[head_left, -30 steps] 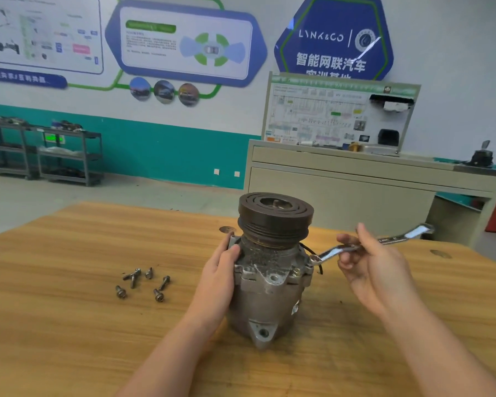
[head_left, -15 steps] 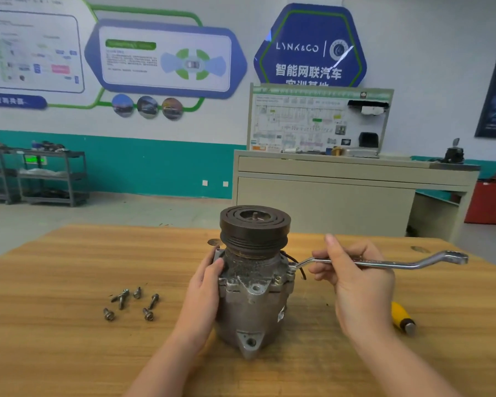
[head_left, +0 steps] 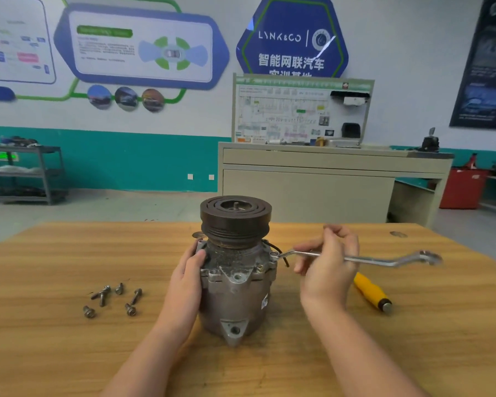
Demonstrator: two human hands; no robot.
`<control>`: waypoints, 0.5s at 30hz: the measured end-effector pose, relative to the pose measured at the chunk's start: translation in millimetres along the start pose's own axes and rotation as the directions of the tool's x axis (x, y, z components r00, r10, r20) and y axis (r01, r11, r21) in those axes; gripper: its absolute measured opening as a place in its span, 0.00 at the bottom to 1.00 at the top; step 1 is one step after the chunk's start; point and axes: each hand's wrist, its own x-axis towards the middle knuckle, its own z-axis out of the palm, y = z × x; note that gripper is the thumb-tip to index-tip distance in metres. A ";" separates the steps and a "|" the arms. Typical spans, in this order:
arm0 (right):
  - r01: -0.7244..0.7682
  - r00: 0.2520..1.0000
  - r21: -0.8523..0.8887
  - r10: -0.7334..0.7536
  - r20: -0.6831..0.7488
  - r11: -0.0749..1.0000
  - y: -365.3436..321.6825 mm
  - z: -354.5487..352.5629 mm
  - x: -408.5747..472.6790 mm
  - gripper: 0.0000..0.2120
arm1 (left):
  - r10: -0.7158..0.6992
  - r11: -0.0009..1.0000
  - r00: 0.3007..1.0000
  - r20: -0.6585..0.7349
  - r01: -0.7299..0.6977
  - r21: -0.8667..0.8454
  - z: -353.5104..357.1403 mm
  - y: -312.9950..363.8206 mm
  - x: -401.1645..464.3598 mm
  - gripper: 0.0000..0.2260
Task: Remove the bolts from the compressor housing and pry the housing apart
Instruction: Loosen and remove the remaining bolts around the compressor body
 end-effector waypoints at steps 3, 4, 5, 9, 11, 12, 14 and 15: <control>-0.410 0.912 0.128 0.404 0.071 0.903 11.2 7.4 40.5 0.09 | -0.014 1.000 1.000 0.003 0.014 -0.011 0.0 -2.2 0.8 0.18; -0.532 0.844 0.116 0.515 0.151 0.839 16.3 10.3 51.2 0.09 | -0.018 1.000 1.000 0.002 0.018 -0.010 0.0 -3.1 1.4 0.19; -0.633 0.761 0.068 0.604 0.236 0.771 20.7 14.2 59.0 0.09 | -0.020 1.000 1.000 -0.002 0.020 -0.010 -0.1 -3.1 2.1 0.19; -0.685 0.513 -0.331 0.752 0.413 0.649 35.9 27.6 79.5 0.14 | -0.049 0.998 0.999 -0.006 0.049 -0.028 -0.1 -6.0 5.1 0.18; -0.654 0.504 -0.371 0.745 0.436 0.660 33.5 29.6 86.2 0.14 | -0.036 0.999 0.999 0.005 0.036 -0.023 0.0 -6.5 4.6 0.18; -0.675 0.516 -0.315 0.731 0.446 0.668 29.4 28.1 88.5 0.13 | -0.026 0.999 1.000 0.008 0.027 -0.021 0.0 -6.4 4.3 0.18; -0.727 0.568 -0.103 0.678 0.466 0.679 16.4 20.6 90.1 0.10 | -0.023 0.999 1.000 0.008 0.023 -0.026 0.6 -5.4 4.4 0.18; -0.722 0.611 -0.004 0.640 0.466 0.692 8.2 15.2 88.8 0.09 | -0.024 0.999 1.000 0.005 0.024 -0.031 0.9 -5.0 4.5 0.18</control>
